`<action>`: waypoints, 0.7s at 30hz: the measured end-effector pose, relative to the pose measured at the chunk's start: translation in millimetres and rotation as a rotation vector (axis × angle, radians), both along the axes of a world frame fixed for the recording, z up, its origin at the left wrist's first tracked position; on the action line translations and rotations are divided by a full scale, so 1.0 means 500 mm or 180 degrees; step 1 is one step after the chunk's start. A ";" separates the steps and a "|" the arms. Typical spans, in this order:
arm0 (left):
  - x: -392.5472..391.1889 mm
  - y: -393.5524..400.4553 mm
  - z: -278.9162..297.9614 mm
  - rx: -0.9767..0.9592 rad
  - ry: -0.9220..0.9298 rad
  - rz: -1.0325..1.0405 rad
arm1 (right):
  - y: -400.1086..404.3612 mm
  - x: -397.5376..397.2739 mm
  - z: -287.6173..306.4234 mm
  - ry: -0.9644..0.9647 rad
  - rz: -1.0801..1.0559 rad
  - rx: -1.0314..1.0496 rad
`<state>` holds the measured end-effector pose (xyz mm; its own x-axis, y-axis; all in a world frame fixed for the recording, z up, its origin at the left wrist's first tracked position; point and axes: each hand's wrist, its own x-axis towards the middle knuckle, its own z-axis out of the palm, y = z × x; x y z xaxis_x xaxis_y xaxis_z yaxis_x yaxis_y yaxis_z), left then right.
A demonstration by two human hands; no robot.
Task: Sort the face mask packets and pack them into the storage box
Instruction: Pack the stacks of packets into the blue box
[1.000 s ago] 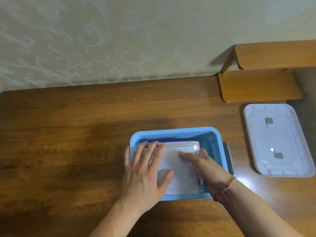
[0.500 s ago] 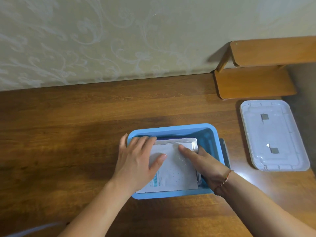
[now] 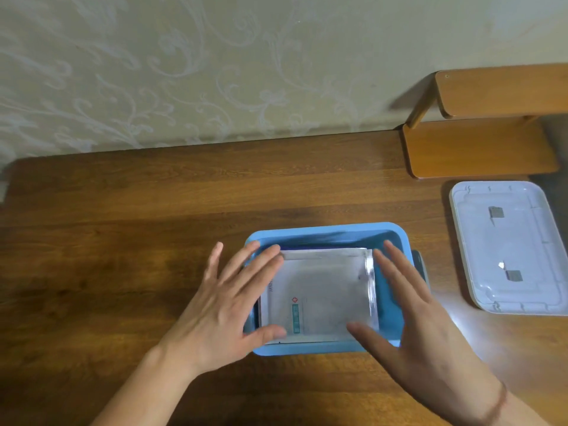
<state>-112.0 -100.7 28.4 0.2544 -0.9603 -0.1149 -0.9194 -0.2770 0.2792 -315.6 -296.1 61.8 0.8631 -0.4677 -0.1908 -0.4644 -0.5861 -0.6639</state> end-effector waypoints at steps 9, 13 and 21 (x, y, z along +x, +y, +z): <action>0.004 -0.004 0.015 0.1107 -0.0277 -0.0011 | -0.077 0.030 -0.090 0.0296 0.1689 -0.1141; -0.001 -0.011 0.025 0.1154 -0.0123 0.0113 | -0.085 0.034 -0.098 0.0318 0.1799 -0.1178; -0.005 -0.026 0.059 0.1424 0.0034 0.0407 | -0.085 0.038 -0.104 0.0218 0.1843 -0.1453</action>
<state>-114.5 -113.6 57.7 0.3640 -0.7766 -0.5142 -0.8678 -0.4833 0.1158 -296.6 -338.4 9.9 0.9888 0.0133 -0.1485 -0.0286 -0.9607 -0.2762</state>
